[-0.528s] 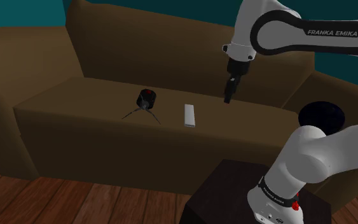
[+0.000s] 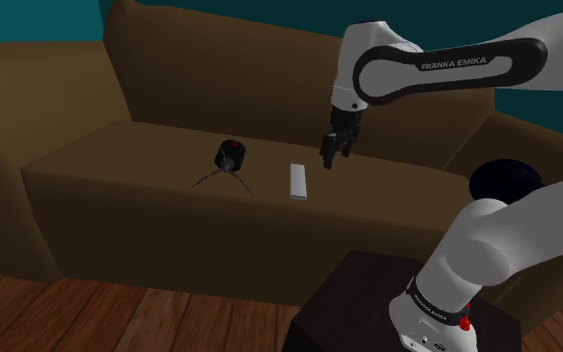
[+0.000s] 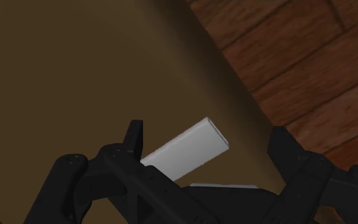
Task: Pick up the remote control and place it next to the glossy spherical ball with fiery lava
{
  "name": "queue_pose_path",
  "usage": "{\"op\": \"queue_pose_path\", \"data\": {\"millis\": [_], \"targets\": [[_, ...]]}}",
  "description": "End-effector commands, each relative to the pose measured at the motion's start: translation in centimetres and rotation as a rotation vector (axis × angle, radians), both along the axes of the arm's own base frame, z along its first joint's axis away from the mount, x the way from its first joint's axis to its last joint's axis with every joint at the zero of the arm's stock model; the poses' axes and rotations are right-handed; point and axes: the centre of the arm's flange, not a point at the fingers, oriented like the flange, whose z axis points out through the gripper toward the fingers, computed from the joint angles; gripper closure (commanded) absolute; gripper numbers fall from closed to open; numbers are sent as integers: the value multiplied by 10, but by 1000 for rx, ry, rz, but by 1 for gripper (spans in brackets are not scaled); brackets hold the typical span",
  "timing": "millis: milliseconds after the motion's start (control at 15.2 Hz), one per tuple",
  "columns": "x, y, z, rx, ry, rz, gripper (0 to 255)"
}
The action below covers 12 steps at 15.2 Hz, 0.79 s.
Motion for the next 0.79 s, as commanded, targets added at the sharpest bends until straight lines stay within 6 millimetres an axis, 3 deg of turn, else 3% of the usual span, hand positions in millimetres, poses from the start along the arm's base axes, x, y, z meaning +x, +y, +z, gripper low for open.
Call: {"op": "queue_pose_path", "data": {"millis": [0,726], "targets": [[21,-4,-14,7,-12,-88,0],[125,-55,-102,43,-64,-548,0]]}}
